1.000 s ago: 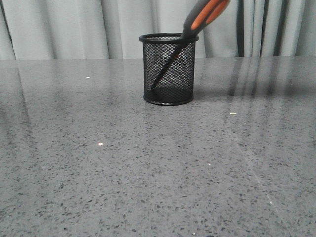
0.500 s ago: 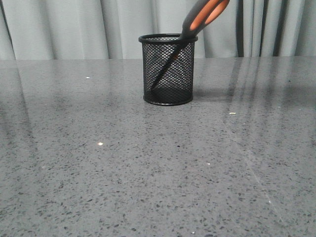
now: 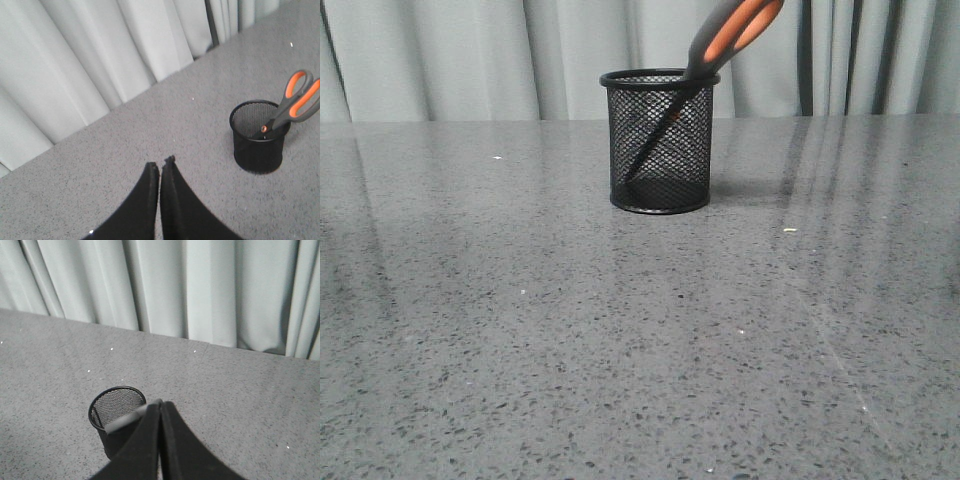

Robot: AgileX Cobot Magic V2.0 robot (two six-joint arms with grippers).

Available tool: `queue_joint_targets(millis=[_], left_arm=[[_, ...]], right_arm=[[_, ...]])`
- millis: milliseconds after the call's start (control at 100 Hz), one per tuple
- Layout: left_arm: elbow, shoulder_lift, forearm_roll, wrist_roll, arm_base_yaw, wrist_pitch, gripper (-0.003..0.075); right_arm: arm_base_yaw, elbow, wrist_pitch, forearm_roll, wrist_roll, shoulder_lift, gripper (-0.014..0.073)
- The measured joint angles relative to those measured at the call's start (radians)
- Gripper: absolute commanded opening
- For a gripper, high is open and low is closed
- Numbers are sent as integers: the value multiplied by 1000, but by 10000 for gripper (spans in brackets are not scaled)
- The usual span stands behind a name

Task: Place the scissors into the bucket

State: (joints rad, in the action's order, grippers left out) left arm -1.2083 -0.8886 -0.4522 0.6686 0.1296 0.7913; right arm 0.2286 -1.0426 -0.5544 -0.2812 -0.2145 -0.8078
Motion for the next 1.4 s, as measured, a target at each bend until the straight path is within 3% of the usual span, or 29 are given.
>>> queue_joint_targets(millis=[120,290,600,790,1400], left_arm=[[247,165,-73,6,0,-196,-20],[574,387,-126,6,0,-373,-20],[957,785,-217,6,0,-607,-19],[1029,891,-238,6,0,-622,-20],[1031,892,-240,6,0,-625,-19]], right_arm=[[0,201,115,0,0,165,-66],[0,461,252,0,1,377,-66],[0,748,339,0,1,662,-66],[0,777,339,0,1,688,-66],[0,779,339,0,2,688,-66]])
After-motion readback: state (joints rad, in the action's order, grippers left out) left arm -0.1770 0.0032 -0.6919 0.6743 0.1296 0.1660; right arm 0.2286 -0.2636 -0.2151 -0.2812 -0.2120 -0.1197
